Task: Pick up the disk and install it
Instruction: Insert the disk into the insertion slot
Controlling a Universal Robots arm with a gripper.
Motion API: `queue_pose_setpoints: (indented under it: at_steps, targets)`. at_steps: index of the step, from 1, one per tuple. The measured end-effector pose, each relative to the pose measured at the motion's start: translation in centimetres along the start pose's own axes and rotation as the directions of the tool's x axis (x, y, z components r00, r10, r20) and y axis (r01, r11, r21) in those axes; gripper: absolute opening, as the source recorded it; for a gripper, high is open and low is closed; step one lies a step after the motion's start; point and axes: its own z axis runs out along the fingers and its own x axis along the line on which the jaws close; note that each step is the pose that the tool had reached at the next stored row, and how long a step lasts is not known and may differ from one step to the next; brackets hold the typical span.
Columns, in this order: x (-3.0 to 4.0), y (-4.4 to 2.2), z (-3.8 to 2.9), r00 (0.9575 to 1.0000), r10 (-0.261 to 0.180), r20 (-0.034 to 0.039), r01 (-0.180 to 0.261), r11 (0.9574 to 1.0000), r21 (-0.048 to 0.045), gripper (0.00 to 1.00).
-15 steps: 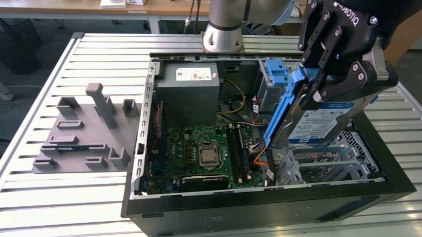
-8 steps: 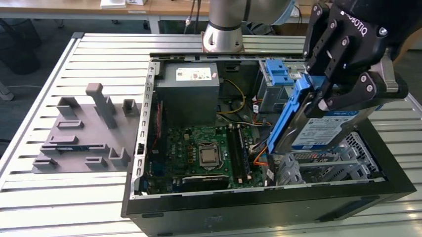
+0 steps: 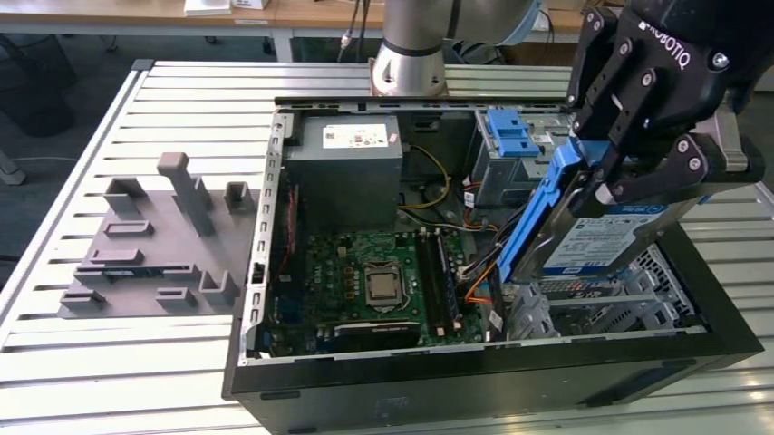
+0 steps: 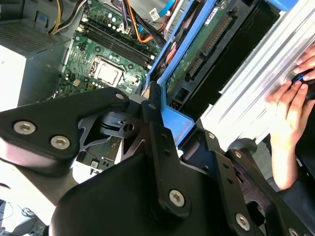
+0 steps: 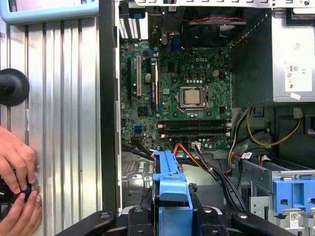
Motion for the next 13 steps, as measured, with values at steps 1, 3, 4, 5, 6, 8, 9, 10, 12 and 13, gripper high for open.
queue_pose_setpoints:
  at_steps: [1,3,4,5,6,8,9,10,12,13]
  targets:
    - [0.0,0.0,0.0,1.0,0.0,0.0,0.0,1.0,0.0,0.36]
    - [0.0,0.0,0.02,1.0,-0.002,0.0,0.002,1.0,-0.0001,0.36]
    - [0.0,-0.02,0.03,1.0,-0.006,-0.0001,0.006,1.0,-0.0002,0.36]
    - [0.0,-0.04,0.04,0.9999,-0.011,-0.0002,0.011,0.9999,-0.0004,0.36]
    - [0.0,-0.09,0.06,0.9998,-0.017,-0.0002,0.017,0.9998,-0.0007,0.36]
    - [0.0,-0.19,0.11,0.9995,-0.03,-0.0004,0.03,0.9995,-0.0012,0.36]
    - [0.0,-0.28,0.15,0.9994,-0.035,-0.0004,0.035,0.9994,-0.0013,0.36]
    - [0.0,-0.37,0.18,0.9994,-0.036,-0.0005,0.036,0.9994,-0.0015,0.36]
    - [0.0,-0.65,0.23,0.9993,-0.036,-0.0006,0.036,0.9993,-0.0015,0.36]
    - [-0.01,-0.83,0.25,0.9993,-0.036,-0.0007,0.036,0.9993,-0.0015,0.36]
